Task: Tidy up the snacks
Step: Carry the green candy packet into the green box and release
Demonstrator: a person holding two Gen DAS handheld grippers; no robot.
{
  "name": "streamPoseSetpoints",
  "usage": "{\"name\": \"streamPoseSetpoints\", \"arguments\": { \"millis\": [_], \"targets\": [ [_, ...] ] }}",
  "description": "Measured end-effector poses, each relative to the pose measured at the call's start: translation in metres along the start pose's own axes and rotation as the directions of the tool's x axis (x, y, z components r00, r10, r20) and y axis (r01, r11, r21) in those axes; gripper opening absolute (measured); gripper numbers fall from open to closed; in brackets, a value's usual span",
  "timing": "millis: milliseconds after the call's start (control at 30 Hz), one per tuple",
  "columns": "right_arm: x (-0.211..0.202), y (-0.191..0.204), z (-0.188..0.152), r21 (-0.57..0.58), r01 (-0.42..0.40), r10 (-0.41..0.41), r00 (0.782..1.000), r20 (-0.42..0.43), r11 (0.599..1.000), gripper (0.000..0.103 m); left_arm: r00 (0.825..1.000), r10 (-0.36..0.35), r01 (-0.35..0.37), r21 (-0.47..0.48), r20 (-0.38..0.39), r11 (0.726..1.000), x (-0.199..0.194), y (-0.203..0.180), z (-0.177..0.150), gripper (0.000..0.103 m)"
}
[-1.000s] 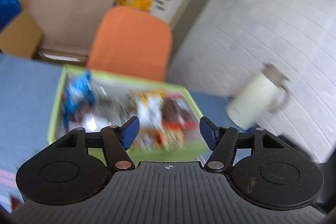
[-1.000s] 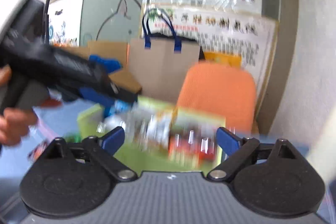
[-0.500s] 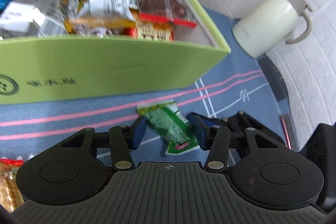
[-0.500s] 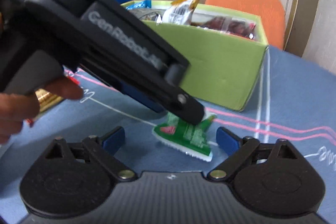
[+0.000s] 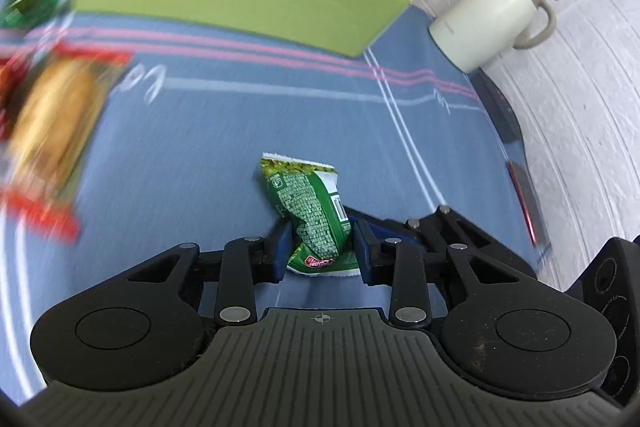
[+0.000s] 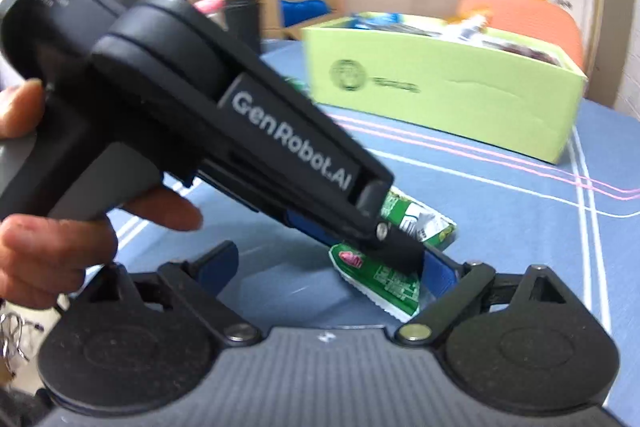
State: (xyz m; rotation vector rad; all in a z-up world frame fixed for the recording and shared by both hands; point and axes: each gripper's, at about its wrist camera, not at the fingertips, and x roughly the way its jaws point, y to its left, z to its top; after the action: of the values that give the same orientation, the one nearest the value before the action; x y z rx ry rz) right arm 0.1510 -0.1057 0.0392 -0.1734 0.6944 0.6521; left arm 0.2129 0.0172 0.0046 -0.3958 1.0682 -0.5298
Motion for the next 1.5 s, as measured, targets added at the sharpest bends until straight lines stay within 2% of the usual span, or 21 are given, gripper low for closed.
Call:
{"name": "streamPoseSetpoints", "arguments": {
  "millis": [133,233,400,467,500,533,567,700,833,967,1033,1200,1367,1400,1467,1500],
  "targets": [
    [-0.015,0.008,-0.007,-0.010,0.105,-0.105,0.994,0.009,0.994,0.093,0.998,0.007,-0.006,-0.009,0.060,1.000,-0.025,0.006,-0.017,0.043],
    [-0.020,0.000,-0.010,0.049,0.149,-0.150,0.989,0.015,0.988,0.093,0.995,0.024,-0.023,-0.015,0.100,1.000,-0.029,0.006,-0.006,0.047],
    [-0.007,-0.013,-0.006,0.089,0.156,-0.158,0.987,0.016,0.984,0.078,0.999,0.018,-0.018,-0.013,0.038,1.000,-0.008,0.007,0.000,0.030],
    [0.001,-0.012,-0.007,0.069,0.169,-0.170,0.985,0.011,0.983,0.074,0.998,0.027,-0.028,0.008,0.058,1.000,-0.008,0.005,-0.004,0.027],
    [0.000,-0.011,-0.008,0.069,0.163,-0.165,0.986,0.023,0.984,0.067,0.998,0.022,-0.022,0.014,0.059,1.000,-0.007,0.005,-0.005,0.021],
    [0.001,-0.009,-0.007,0.075,0.153,-0.155,0.988,0.026,0.985,0.061,0.999,-0.005,0.005,0.007,0.047,1.000,-0.006,0.007,-0.006,0.006],
    [0.001,-0.010,-0.004,0.074,0.160,-0.162,0.987,0.023,0.984,0.058,0.999,-0.019,0.019,-0.001,0.039,1.000,-0.005,0.008,-0.007,0.005],
    [-0.008,-0.016,0.010,0.081,0.139,-0.145,0.987,0.068,0.987,0.056,0.995,0.006,-0.010,0.044,0.099,0.999,-0.013,-0.004,0.000,0.003],
    [-0.016,-0.029,0.044,0.049,0.176,-0.181,0.972,0.150,0.983,0.060,0.985,-0.036,0.022,0.082,0.166,0.996,-0.027,-0.020,0.033,0.004],
    [-0.009,-0.061,0.090,0.016,0.220,-0.217,0.949,0.229,0.975,0.064,0.968,-0.054,0.023,0.128,0.245,0.991,-0.032,-0.039,0.088,0.004],
    [0.001,-0.084,0.110,0.014,0.224,-0.220,0.944,0.246,0.975,0.064,0.963,-0.045,0.011,0.126,0.264,0.992,-0.027,-0.045,0.117,0.003],
    [0.027,-0.127,0.145,-0.005,0.240,-0.232,0.943,0.240,0.971,0.065,0.958,-0.026,-0.010,0.125,0.285,0.992,-0.005,-0.048,0.176,0.004],
    [0.052,-0.154,0.150,0.014,0.220,-0.219,0.956,0.195,0.975,0.064,0.966,0.003,-0.030,0.100,0.259,0.995,0.023,-0.033,0.207,0.004],
    [0.054,-0.156,0.148,0.017,0.227,-0.226,0.955,0.190,0.974,0.067,0.966,0.019,-0.047,0.102,0.259,0.994,0.028,-0.030,0.209,0.006],
    [0.050,-0.158,0.144,0.023,0.247,-0.247,0.951,0.189,0.969,0.067,0.959,0.059,-0.092,0.108,0.276,0.990,0.030,-0.025,0.210,0.022],
    [0.042,-0.157,0.143,0.030,0.258,-0.258,0.944,0.204,0.966,0.069,0.951,0.070,-0.110,0.119,0.300,0.987,0.024,-0.025,0.208,0.036]
  ]
}}
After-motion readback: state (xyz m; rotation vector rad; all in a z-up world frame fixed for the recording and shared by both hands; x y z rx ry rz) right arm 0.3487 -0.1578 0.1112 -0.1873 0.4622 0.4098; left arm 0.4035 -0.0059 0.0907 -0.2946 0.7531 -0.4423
